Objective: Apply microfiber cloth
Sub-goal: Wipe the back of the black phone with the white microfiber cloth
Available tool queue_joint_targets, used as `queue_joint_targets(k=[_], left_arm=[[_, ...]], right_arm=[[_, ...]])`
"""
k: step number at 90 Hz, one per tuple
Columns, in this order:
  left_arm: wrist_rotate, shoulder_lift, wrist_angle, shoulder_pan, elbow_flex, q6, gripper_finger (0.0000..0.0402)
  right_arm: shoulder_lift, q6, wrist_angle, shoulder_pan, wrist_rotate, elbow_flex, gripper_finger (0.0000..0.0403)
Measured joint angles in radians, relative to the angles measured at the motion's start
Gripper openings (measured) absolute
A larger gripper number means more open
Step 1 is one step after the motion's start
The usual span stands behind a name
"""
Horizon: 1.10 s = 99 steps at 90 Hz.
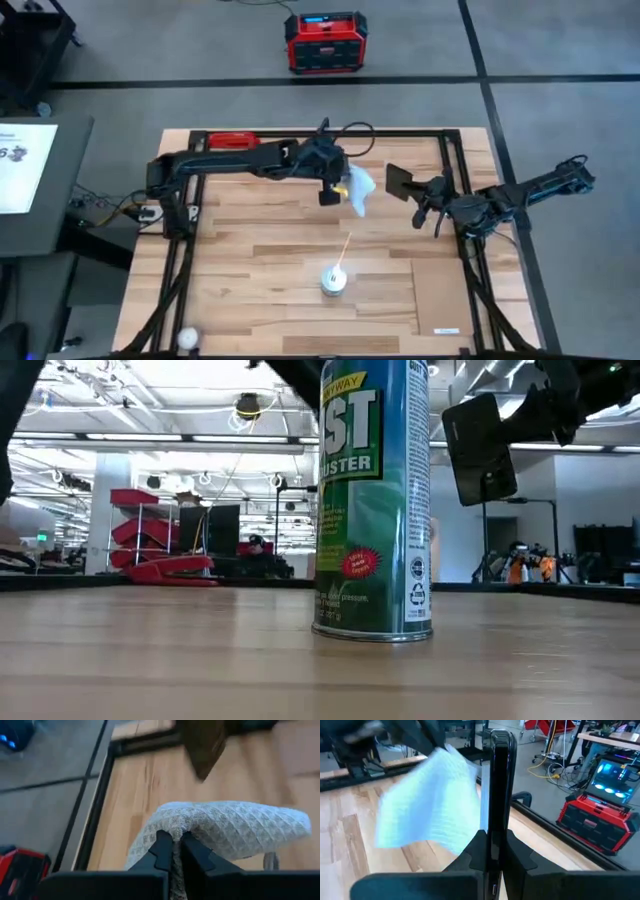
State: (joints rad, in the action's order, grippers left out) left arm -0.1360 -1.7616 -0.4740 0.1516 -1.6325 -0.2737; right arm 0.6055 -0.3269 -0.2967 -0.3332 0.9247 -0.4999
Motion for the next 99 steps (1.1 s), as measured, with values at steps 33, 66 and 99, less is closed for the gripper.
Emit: queue_joint_targets(k=[33,66,99], left_arm=[[-0.034,0.011,0.146,-0.082,0.000,0.013,0.0000],[-0.066,0.008,0.262,-0.107,0.000,0.025,0.0000],[-0.205,-0.105,0.300,-0.140,-0.002,0.055,0.0000]], right_arm=[[0.132,0.123,0.322,0.030,-0.066,0.000,0.0014],[0.286,0.201,0.627,0.107,-0.183,0.000,0.0014],[0.311,0.261,0.605,0.109,-0.164,-0.030,0.0014]])
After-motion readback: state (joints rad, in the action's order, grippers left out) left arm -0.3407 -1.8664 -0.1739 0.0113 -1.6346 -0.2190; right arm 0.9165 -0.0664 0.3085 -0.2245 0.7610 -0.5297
